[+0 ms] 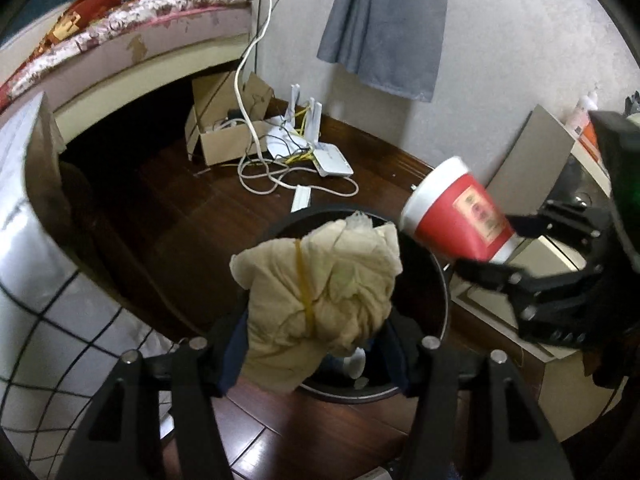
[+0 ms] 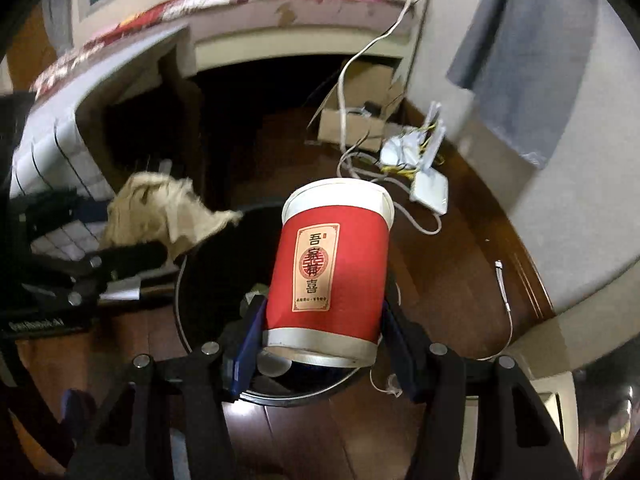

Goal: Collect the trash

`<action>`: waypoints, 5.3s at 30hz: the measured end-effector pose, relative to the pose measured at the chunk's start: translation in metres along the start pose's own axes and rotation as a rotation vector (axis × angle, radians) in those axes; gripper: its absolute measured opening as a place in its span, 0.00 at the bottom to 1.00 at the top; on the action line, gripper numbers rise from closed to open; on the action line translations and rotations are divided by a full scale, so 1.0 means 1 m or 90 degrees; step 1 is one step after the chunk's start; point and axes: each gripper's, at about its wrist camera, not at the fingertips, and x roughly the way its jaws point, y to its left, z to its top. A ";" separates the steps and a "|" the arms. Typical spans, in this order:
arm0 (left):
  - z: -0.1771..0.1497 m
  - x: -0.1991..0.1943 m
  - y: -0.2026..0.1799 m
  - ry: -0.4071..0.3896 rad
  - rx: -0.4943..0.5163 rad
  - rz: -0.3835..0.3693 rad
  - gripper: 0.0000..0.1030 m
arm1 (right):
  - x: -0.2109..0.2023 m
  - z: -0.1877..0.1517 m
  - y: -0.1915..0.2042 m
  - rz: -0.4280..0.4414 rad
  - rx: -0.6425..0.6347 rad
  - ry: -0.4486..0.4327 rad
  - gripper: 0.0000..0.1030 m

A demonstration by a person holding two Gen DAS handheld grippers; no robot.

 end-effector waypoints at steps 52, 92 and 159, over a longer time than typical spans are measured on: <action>-0.083 -0.200 0.049 -0.172 -0.120 0.275 0.99 | -0.145 0.006 0.140 -0.033 0.007 -0.134 0.99; -0.128 -0.272 0.030 -0.282 -0.110 0.318 1.00 | -0.218 -0.035 0.187 -0.099 0.066 -0.273 0.99; -0.126 -0.272 0.023 -0.287 -0.084 0.313 1.00 | -0.217 -0.040 0.189 -0.102 0.067 -0.270 0.99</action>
